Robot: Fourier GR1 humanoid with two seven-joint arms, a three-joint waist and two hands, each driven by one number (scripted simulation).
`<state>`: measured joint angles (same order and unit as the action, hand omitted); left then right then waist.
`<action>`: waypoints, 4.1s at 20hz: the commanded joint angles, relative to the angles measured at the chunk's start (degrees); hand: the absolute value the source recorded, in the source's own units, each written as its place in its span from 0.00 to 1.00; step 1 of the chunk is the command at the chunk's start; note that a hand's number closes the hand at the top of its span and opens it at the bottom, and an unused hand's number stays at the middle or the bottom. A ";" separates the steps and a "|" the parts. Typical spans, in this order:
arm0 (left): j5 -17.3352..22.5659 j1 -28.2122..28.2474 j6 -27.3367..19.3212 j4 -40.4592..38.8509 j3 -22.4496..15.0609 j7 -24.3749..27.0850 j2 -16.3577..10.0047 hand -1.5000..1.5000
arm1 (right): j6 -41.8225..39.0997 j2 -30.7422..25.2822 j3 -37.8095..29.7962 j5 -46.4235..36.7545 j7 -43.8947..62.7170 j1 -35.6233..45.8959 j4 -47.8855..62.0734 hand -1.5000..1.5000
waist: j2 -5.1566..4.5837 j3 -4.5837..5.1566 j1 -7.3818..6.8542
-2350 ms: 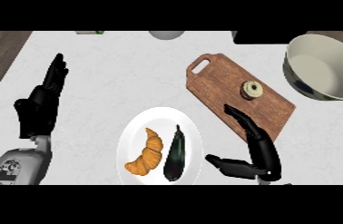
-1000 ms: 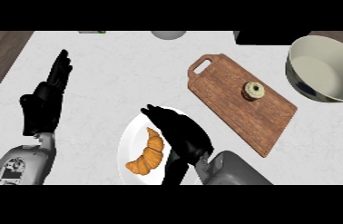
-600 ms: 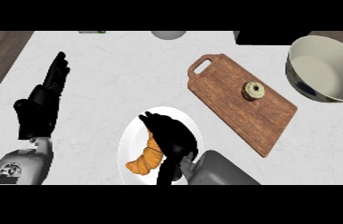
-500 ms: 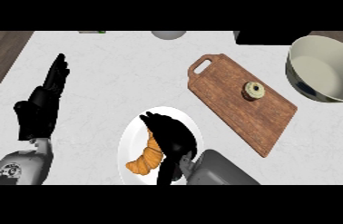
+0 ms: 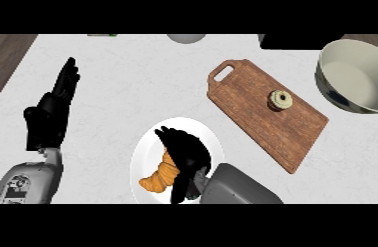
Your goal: Pick the croissant from the plate and place it in the bowl
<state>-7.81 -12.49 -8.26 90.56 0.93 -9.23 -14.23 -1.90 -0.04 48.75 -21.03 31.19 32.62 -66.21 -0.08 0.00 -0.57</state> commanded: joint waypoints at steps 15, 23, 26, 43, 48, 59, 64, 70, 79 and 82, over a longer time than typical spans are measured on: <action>-1.90 1.55 1.39 2.31 0.61 0.09 2.48 0.50 | 10.11 0.00 10.20 7.01 -9.99 8.54 12.10 1.00 | -0.04 -0.01 -0.54; -2.71 0.78 1.54 2.86 1.16 -1.22 2.52 0.50 | 14.64 0.03 5.61 3.41 -8.67 7.44 14.82 1.00 | 0.10 -0.01 0.10; -1.67 -0.08 2.19 -0.43 3.09 0.98 1.31 0.50 | 14.49 -1.42 -0.85 5.05 -0.67 14.41 19.86 1.00 | -0.08 0.04 0.19; -1.32 1.19 3.00 2.74 4.14 -1.37 0.59 0.50 | 36.05 -11.95 -10.15 -14.86 25.08 13.00 -5.36 1.00 | 0.82 0.03 2.46; -1.30 1.72 2.49 1.85 3.51 1.04 2.44 0.50 | 32.33 -18.31 -16.60 -18.04 29.14 10.94 -13.36 1.00 | 0.43 0.03 1.71; -1.72 2.30 3.14 2.88 4.52 0.56 1.47 0.50 | 36.95 -29.70 -37.27 -7.49 6.74 3.92 -6.44 1.00 | -0.05 -0.05 0.14; -2.55 0.72 3.72 2.86 2.77 -0.34 2.16 0.50 | 38.92 -31.58 -43.64 -3.30 -7.58 1.72 5.16 1.00 | -0.28 -0.07 -0.28; -2.70 -0.50 3.61 1.71 2.54 -0.40 2.93 0.50 | 40.52 -35.17 -47.81 -5.39 -17.65 4.37 20.45 1.00 | -0.46 -0.06 -0.69; -3.62 -2.24 3.26 1.93 2.09 -0.77 3.25 0.50 | 46.70 -37.56 -53.91 -6.33 -30.65 8.94 43.80 1.00 | -1.18 -0.25 -2.37; -4.30 -4.51 2.48 0.64 0.81 -2.55 4.90 0.50 | 41.33 -38.44 -59.16 0.22 -35.15 9.64 45.04 1.00 | -1.40 -0.41 -1.93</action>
<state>-11.75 -14.68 -5.37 91.96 2.08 -10.15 -9.96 40.93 -38.21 -5.57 -25.43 1.85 42.33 -25.74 -1.24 -0.26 -2.68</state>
